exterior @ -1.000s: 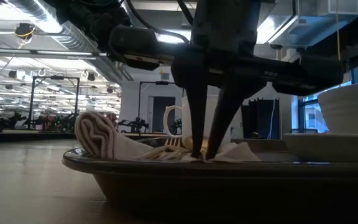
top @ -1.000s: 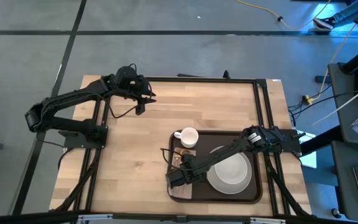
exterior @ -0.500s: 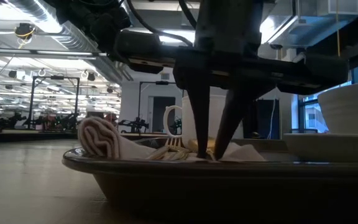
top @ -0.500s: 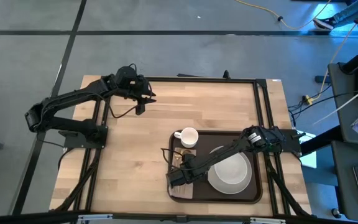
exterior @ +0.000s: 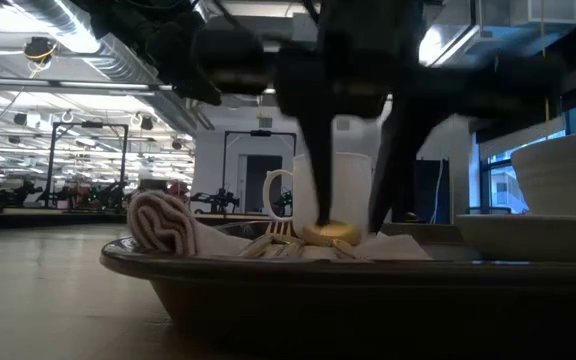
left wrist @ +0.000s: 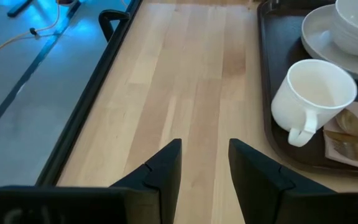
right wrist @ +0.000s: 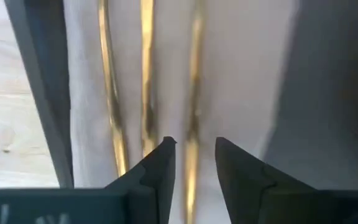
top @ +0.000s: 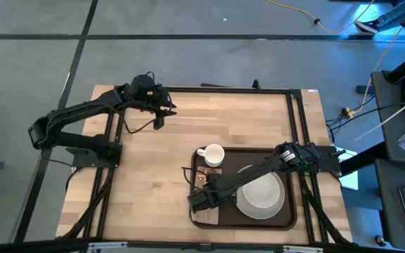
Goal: Set up tray
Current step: Adjust the brown napkin
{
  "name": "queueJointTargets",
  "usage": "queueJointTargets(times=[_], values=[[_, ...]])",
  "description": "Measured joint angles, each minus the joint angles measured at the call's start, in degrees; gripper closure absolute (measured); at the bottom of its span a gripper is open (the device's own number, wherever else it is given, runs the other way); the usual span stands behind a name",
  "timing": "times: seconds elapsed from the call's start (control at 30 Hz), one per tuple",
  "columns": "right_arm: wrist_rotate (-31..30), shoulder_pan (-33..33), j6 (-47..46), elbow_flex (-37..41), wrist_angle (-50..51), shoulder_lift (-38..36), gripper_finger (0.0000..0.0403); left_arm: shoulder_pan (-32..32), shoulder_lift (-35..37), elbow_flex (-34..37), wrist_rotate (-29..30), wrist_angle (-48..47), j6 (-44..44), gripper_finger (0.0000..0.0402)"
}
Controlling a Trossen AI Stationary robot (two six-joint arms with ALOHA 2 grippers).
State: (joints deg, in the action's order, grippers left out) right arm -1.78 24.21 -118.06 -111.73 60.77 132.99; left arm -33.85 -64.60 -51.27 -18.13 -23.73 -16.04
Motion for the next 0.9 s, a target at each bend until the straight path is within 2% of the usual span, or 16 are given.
queueJointTargets(times=[0.1,0.23,0.37,0.47,0.57,0.67,0.9], values=[[-0.4,0.0,0.3,-4.7,7.5,-0.3,0.0287,0.0,0.1,0.0,0.6,0.0,-0.7,0.0274],[-3.6,0.2,8.0,-12.6,16.8,-2.2,0.0287,0.0,0.2,0.0,0.6,0.0,-0.7,0.0274],[-9.5,1.4,13.3,-20.7,29.8,-3.9,0.0287,0.0,0.2,0.0,0.3,-0.1,0.9,0.0274],[-11.0,2.4,21.6,-21.8,28.4,-7.6,0.0296,0.0,0.2,0.0,0.1,-0.1,3.4,0.0274],[-10.9,2.4,23.2,-21.8,29.6,-11.4,0.0309,-0.1,1.1,0.0,0.1,0.0,5.2,0.0274],[-14.5,2.2,27.8,-20.3,29.0,-14.0,0.0324,-0.5,3.5,0.0,-0.1,2.4,6.2,0.0274],[-14.8,-3.6,45.7,-18.0,23.2,-18.2,0.0370,-1.9,9.7,0.0,-0.1,9.7,9.2,0.0274]])
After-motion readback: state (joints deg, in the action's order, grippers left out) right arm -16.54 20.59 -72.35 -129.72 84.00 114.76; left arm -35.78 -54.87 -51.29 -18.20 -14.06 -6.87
